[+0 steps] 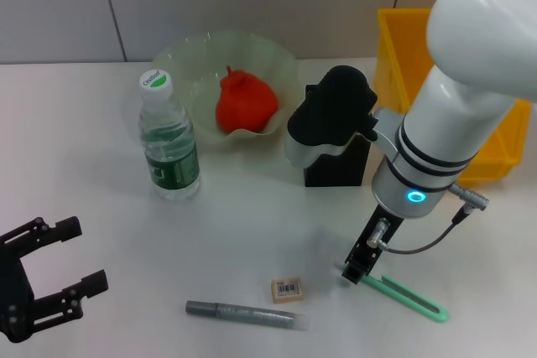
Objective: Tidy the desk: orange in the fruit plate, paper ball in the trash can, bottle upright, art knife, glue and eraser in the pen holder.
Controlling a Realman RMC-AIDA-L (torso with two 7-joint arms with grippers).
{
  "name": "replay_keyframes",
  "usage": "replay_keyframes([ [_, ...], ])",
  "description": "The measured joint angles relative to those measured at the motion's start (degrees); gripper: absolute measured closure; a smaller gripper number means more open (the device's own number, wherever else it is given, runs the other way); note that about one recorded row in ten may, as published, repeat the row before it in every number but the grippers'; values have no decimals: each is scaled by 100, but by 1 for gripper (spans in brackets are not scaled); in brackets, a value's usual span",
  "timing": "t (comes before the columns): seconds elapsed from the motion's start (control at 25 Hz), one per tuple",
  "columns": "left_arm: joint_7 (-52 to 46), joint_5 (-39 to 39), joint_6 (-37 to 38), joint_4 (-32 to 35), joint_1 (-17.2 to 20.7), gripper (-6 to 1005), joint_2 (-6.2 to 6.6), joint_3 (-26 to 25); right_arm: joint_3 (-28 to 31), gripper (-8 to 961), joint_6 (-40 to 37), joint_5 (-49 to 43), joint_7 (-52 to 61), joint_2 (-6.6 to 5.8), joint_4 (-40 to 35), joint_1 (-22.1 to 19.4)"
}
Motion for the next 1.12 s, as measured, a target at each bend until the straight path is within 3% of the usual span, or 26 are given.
replay_keyframes([
  [0.4,13,0,1,-6,23,196,-22,-59,-264,499,154,208,3,0,362,196],
  [0.84,66,1,-33,-72,39,197,-27,-102,-241,633,74,219,67,0,387,194],
  [0.92,73,4,-34,-72,42,195,-27,-131,-207,776,21,219,71,0,342,182],
  [1.12,83,9,-35,-72,50,196,-27,-181,8,770,-243,197,76,-32,-208,16],
])
